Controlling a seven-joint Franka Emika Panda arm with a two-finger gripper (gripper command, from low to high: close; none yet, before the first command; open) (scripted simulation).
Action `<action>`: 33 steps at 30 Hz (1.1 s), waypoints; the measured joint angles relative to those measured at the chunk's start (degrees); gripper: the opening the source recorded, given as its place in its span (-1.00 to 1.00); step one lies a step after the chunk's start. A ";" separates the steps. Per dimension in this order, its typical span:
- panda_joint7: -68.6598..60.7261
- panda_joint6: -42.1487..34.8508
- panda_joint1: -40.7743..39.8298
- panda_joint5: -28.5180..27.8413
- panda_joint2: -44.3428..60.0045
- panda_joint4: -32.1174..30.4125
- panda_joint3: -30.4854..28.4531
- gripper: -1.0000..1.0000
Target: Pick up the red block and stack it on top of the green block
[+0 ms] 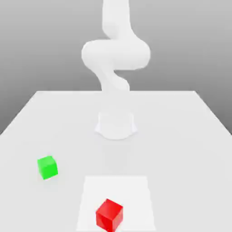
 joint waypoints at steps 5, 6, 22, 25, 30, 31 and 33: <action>6.85 4.02 -3.21 -1.96 10.76 -1.89 2.72 0.00; 8.18 4.79 -3.80 -2.34 12.85 -2.26 3.20 0.00; 26.83 17.38 -8.12 -4.82 45.87 -8.17 5.77 0.00; 28.53 20.15 -8.04 -3.28 51.82 -9.07 5.80 0.00; 30.75 28.03 -6.65 -5.34 61.90 -7.91 3.93 -1.00; 30.75 28.03 -6.65 -5.34 61.90 -7.91 3.93 -1.00; 30.78 28.08 -6.65 -5.36 61.90 -7.91 3.93 -1.00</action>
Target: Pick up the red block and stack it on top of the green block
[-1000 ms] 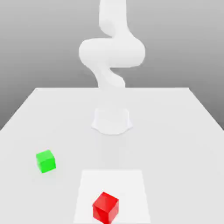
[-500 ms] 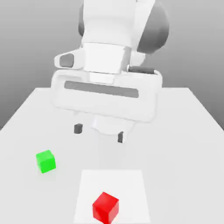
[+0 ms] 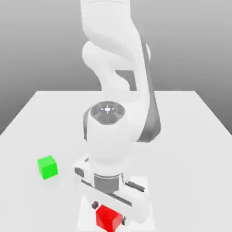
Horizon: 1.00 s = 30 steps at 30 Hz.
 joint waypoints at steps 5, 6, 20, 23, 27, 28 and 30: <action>-0.16 -0.81 -0.22 0.28 -1.01 -0.17 0.28 -1.00; -0.55 -2.24 -0.52 0.81 -2.73 -0.44 0.68 -1.00; -18.51 -8.65 -22.18 1.78 -30.84 -22.05 -13.63 -1.00; -20.87 -4.35 -22.73 3.24 -28.01 -23.47 -15.25 -1.00; -23.86 3.39 -22.44 7.27 -20.07 -23.36 -14.81 -1.00; -24.45 4.76 -22.62 8.08 -18.63 -23.31 -14.38 1.00; -24.45 4.76 -22.62 8.08 -18.63 -23.31 -14.38 1.00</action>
